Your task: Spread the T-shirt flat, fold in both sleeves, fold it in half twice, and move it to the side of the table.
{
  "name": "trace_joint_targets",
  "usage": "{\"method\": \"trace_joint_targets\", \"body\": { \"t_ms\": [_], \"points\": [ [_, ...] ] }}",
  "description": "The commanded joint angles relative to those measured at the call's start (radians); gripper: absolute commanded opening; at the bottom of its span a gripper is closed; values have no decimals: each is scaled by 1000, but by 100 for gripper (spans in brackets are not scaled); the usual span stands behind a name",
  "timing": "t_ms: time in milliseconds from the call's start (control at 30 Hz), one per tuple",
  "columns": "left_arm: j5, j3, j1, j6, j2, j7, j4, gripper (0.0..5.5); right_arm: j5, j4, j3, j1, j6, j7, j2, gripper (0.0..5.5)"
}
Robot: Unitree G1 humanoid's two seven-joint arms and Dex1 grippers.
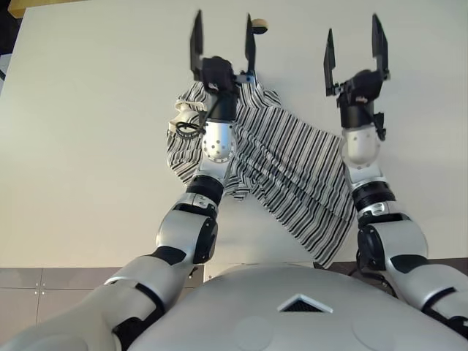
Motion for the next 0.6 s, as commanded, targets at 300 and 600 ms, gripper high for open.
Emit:
{"method": "trace_joint_targets", "body": {
  "t_ms": [300,600],
  "points": [
    [-15,128,49,82,18,76,-266,414,-445,513,479,-467,448,202,154,342],
    [2,108,38,84,2,64,-256,414,-475,681,551,-493,600,242,223,342]
  ]
}}
